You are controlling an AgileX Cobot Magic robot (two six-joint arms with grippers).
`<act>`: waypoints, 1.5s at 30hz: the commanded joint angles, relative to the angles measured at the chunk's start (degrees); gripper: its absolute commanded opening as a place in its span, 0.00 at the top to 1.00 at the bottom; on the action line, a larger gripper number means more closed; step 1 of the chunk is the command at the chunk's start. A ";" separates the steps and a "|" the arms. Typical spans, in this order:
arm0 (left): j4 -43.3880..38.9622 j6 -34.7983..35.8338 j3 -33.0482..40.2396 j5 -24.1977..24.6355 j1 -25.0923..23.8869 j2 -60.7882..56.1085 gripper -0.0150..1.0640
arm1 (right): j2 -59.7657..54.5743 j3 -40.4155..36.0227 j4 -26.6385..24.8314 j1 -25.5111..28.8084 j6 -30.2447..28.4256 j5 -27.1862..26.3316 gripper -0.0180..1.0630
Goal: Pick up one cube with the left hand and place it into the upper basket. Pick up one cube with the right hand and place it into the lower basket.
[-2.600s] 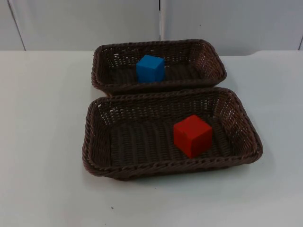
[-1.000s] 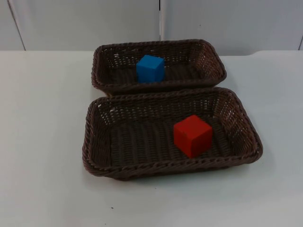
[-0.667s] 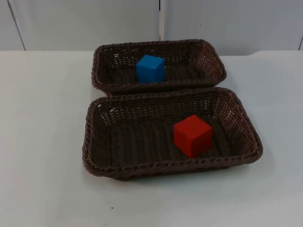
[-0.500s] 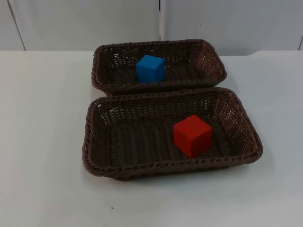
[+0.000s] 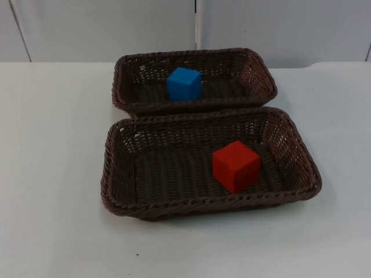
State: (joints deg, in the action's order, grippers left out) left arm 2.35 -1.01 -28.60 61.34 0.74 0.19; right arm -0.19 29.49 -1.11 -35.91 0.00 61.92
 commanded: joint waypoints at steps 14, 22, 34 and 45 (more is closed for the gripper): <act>0.21 0.06 0.25 0.21 -0.16 -0.19 0.01 | 0.19 -0.07 -0.58 0.23 0.00 -0.19 0.01; 0.21 0.06 0.25 0.21 -0.16 -0.19 0.01 | 0.19 -0.07 -0.58 5.45 0.00 -0.19 0.01; 0.21 0.06 0.25 0.21 -0.16 -0.19 0.01 | 0.19 -0.07 -0.58 20.00 0.00 -0.19 0.01; 0.21 0.06 0.25 0.21 -0.16 -0.19 0.01 | 0.19 -0.07 -0.58 29.01 0.00 -0.19 0.01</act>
State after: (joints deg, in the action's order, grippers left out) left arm 2.35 -1.01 -28.60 61.34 0.74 0.19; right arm -0.19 29.49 -1.48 -7.48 0.00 61.92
